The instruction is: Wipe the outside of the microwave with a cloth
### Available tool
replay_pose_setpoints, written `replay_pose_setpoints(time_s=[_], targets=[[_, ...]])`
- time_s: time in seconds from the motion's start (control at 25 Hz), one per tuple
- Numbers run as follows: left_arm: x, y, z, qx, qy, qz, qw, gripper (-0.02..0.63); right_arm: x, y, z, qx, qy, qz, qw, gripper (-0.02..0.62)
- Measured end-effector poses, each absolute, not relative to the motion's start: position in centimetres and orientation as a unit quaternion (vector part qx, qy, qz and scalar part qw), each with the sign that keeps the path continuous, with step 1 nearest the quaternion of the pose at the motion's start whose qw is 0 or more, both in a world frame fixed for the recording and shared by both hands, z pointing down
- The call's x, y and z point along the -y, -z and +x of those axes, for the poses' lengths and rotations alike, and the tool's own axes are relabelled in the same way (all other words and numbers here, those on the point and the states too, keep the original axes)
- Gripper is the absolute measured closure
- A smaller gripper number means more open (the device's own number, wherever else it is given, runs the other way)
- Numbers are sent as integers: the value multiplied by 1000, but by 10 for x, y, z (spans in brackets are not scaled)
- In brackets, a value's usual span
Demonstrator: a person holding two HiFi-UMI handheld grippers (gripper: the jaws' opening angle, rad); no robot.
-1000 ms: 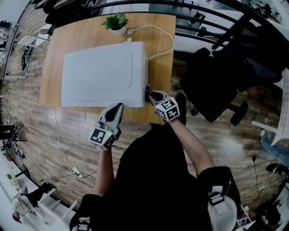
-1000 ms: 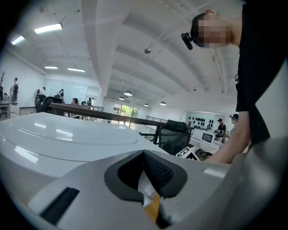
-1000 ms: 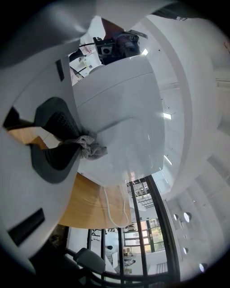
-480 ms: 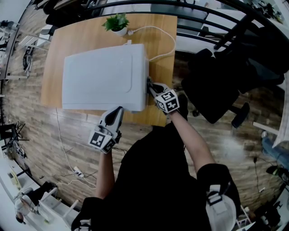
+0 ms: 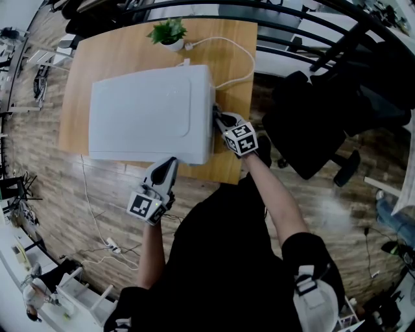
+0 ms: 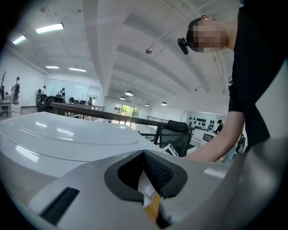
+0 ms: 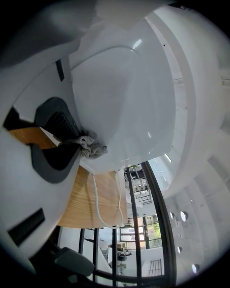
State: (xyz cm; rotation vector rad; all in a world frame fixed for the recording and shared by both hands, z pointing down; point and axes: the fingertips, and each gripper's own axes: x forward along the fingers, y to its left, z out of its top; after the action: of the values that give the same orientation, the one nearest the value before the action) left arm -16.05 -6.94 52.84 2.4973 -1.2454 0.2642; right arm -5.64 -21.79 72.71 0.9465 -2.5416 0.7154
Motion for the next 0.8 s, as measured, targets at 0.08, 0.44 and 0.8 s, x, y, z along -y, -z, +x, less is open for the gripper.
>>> replay_pose_setpoints(time_s=[0.08,0.44,0.8], targets=[[70,-529,-160,438,-97,878,166,604,225,-728,-56,893,-248,334,170,568],[69,-531,-160,435,-101,879,163,604,263,-733,-55,890,-232,346,187,568],[68,-531,-160,438,-105,878,165,604,282,-740,-56,893,-182,321,257,568]])
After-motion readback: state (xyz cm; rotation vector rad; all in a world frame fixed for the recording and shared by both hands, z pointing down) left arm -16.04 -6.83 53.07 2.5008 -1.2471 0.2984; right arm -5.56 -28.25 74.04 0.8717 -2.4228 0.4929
